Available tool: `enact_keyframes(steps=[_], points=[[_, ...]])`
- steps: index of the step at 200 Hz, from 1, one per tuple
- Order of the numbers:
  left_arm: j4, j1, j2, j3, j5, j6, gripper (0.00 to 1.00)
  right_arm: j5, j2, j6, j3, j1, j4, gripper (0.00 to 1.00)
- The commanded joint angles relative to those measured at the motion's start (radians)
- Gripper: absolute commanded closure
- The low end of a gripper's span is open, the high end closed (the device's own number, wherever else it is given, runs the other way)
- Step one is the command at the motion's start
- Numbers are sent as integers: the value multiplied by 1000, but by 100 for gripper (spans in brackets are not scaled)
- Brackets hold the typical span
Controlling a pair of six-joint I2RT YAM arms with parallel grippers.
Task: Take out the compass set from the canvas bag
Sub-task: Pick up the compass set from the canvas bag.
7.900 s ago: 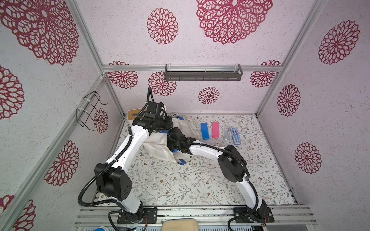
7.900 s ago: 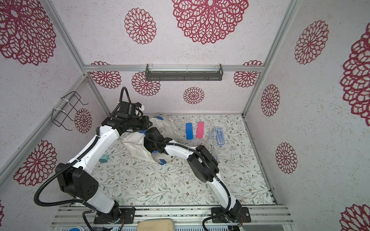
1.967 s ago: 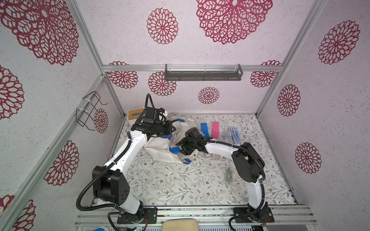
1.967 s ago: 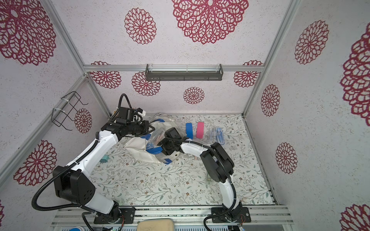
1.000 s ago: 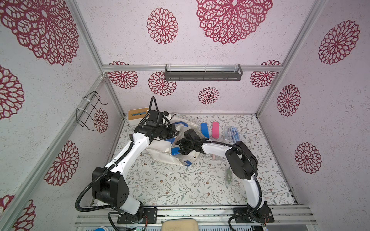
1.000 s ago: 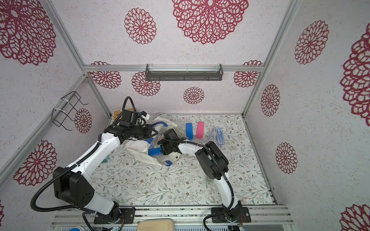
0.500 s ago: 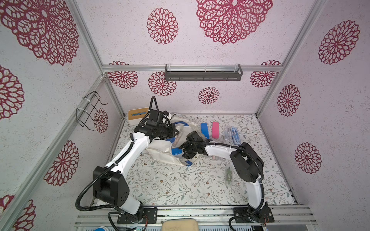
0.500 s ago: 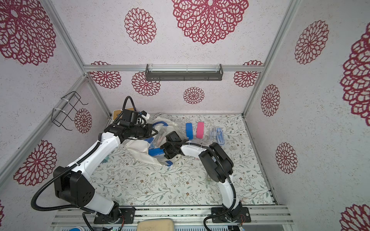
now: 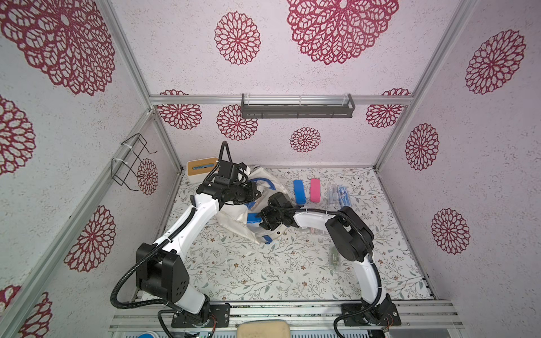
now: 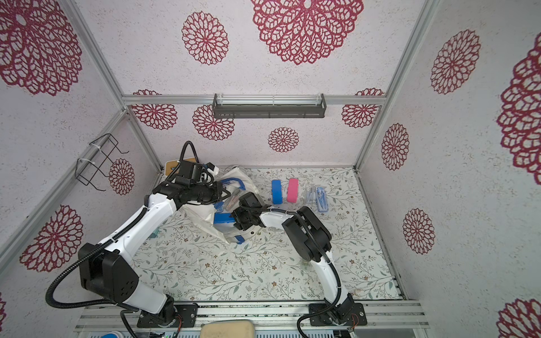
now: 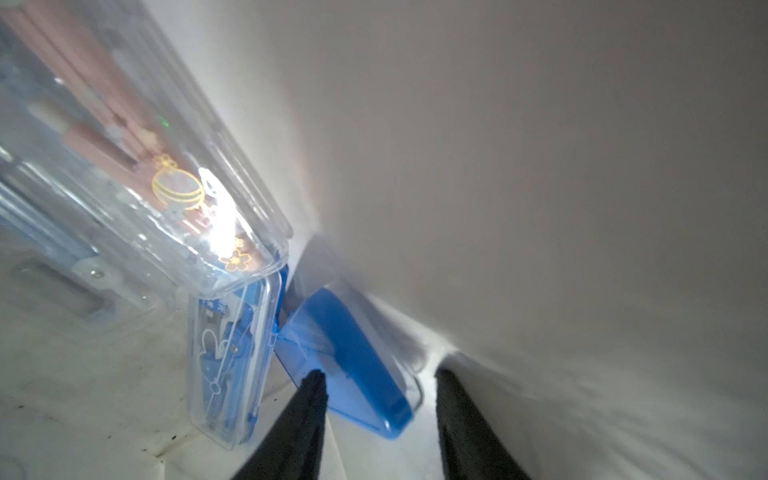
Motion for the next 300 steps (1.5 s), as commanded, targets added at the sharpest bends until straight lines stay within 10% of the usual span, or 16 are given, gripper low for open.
enact_keyframes(steps=[1, 79, 156, 300], points=[[22, -10, -36, -4, 42, -15, 100, 56, 28, 15, -5, -4, 54, 63], [6, -10, -25, 30, 48, -11, 100, 95, -37, -41, 14, -15, 66, 72], [24, -11, -45, 10, 56, -39, 100, 78, 28, -15, 39, -18, 216, 56], [32, 26, -23, 19, 38, -56, 100, 43, -61, -103, -25, -19, 161, 88]])
